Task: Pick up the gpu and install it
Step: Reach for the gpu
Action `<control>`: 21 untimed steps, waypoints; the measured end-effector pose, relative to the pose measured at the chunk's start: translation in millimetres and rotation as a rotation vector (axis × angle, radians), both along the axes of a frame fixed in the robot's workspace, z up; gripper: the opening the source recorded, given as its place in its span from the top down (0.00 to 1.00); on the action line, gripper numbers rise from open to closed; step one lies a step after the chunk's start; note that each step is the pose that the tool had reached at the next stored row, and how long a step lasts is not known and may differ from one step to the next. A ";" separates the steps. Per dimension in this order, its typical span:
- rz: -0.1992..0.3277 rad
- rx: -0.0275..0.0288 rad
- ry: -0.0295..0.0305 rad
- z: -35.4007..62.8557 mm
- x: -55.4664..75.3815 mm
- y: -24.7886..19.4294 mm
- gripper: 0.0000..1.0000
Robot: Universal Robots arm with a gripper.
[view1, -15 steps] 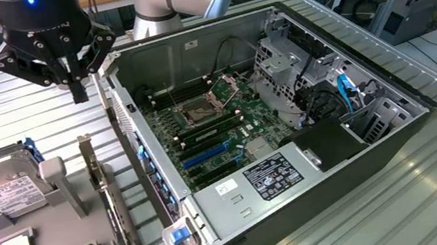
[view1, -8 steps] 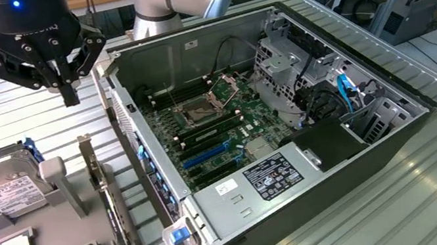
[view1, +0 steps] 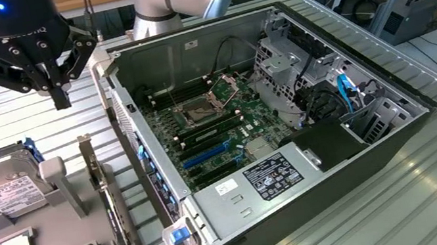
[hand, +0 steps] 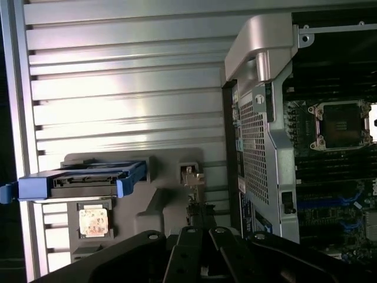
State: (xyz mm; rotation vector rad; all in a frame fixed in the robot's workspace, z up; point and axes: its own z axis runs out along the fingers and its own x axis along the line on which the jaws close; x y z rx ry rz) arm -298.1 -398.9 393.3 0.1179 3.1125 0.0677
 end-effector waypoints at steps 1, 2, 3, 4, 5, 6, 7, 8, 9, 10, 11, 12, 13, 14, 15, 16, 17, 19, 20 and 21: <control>0.000 0.0000 0.0001 0.0 -0.9 0.0 0.89; 0.000 0.0000 0.0000 0.0 -2.6 0.0 0.89; 0.000 0.0000 0.0000 0.0 -4.1 0.0 0.89; 0.000 0.0000 0.0000 0.0 -4.3 0.0 0.89; 0.000 0.0000 0.0000 0.0 -4.4 0.0 0.89; 0.000 -0.0001 0.0001 0.0 -4.5 0.0 0.89; 0.000 0.0000 0.0001 0.0 -4.6 0.0 0.89; 0.000 0.0000 0.0000 0.0 -4.6 0.0 0.89; 0.000 -0.0001 0.0001 0.0 -4.6 0.0 0.89; 0.000 0.0000 0.0000 0.0 -4.6 0.0 0.89; 0.000 0.0000 0.0000 0.0 -5.0 -0.3 0.89; 0.000 0.0000 0.0001 0.0 -5.4 -1.0 0.89; 0.000 -0.0001 0.0001 0.0 -5.5 -2.7 0.89; 0.000 0.0000 0.0001 0.0 -5.5 -4.8 0.89; 0.000 0.0000 0.0000 0.0 -5.4 -7.8 0.89; 0.000 -0.0001 0.0000 0.0 -5.4 -10.0 0.89; 0.000 -0.0002 0.0000 0.0 -5.4 -12.2 0.89; 0.000 -0.0009 0.0000 0.0 -5.4 -17.0 0.89; 0.000 -0.0015 0.0000 0.0 -5.4 -19.2 0.89; 0.000 -0.0026 0.0000 -0.1 -5.5 -22.7 0.89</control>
